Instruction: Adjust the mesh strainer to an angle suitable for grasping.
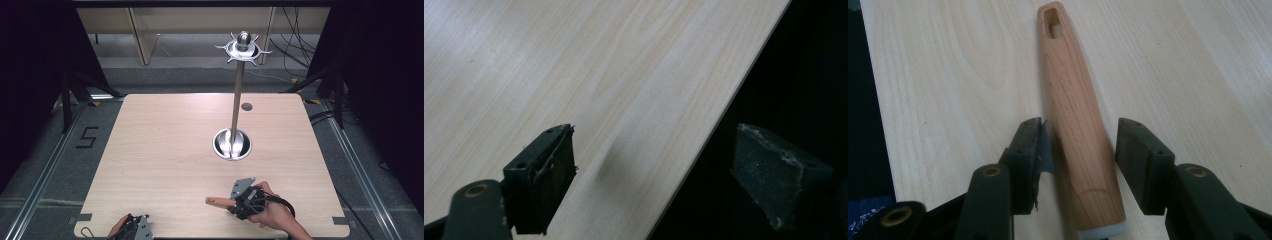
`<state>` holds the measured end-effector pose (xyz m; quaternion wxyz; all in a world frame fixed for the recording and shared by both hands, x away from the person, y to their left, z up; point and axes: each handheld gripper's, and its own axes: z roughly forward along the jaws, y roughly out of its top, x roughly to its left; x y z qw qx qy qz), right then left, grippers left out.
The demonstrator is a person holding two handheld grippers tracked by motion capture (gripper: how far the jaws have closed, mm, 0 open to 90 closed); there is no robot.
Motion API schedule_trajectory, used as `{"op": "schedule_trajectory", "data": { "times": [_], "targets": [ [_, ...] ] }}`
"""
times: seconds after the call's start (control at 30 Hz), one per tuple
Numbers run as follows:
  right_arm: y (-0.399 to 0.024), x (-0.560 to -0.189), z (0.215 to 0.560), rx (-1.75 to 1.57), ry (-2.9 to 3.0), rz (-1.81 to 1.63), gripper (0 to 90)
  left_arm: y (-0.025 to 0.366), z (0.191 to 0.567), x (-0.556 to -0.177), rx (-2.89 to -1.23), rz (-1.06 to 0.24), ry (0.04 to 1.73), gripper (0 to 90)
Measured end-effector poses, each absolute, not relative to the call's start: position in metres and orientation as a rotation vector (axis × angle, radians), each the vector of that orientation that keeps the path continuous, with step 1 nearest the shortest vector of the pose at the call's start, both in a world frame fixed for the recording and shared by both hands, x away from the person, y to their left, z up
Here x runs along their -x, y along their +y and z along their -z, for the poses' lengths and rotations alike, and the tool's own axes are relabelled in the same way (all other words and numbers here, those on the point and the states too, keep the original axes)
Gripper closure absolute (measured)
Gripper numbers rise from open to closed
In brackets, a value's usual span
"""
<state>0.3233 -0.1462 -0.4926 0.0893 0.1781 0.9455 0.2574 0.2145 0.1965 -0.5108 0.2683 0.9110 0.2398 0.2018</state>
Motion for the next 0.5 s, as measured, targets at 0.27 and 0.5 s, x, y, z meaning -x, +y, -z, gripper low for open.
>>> {"op": "schedule_trajectory", "data": {
  "times": [0.27, 0.5],
  "targets": [
    [-0.1461, -0.3252, 0.4917, -0.498, 2.849, -0.743, 61.0, 0.1962, 0.5103, -0.2129, -2.450, -0.584, 0.657, 16.8],
    [-0.1445, -0.3264, 0.4897, -0.495, 2.885, -0.712, 62.1, 0.1964, 0.5097, -0.2131, -2.460, -0.569, 0.656, 16.8]
  ]
}}
